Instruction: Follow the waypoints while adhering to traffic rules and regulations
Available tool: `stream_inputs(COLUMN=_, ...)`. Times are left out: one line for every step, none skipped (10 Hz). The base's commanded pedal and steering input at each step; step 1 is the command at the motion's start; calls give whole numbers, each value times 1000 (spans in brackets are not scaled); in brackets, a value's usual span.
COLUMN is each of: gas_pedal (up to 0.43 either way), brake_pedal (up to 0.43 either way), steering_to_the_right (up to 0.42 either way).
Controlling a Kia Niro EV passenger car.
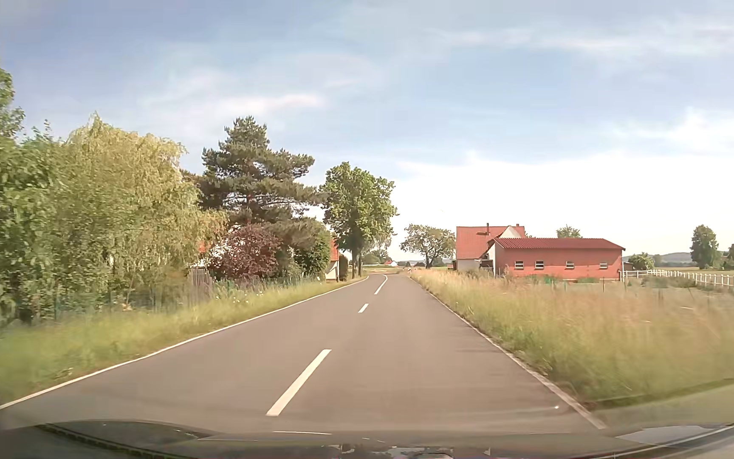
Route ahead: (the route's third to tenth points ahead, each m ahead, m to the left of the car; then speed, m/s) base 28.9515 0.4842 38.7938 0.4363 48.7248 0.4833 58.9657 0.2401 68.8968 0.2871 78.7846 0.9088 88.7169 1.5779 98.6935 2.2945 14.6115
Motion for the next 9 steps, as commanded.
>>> stream_inputs(gas_pedal=189, brake_pedal=0, steering_to_the_right=0)
stream_inputs(gas_pedal=189, brake_pedal=0, steering_to_the_right=0)
stream_inputs(gas_pedal=189, brake_pedal=0, steering_to_the_right=0)
stream_inputs(gas_pedal=189, brake_pedal=0, steering_to_the_right=0)
stream_inputs(gas_pedal=189, brake_pedal=0, steering_to_the_right=0)
stream_inputs(gas_pedal=189, brake_pedal=0, steering_to_the_right=0)
stream_inputs(gas_pedal=189, brake_pedal=0, steering_to_the_right=0)
stream_inputs(gas_pedal=189, brake_pedal=0, steering_to_the_right=0)
stream_inputs(gas_pedal=189, brake_pedal=0, steering_to_the_right=0)
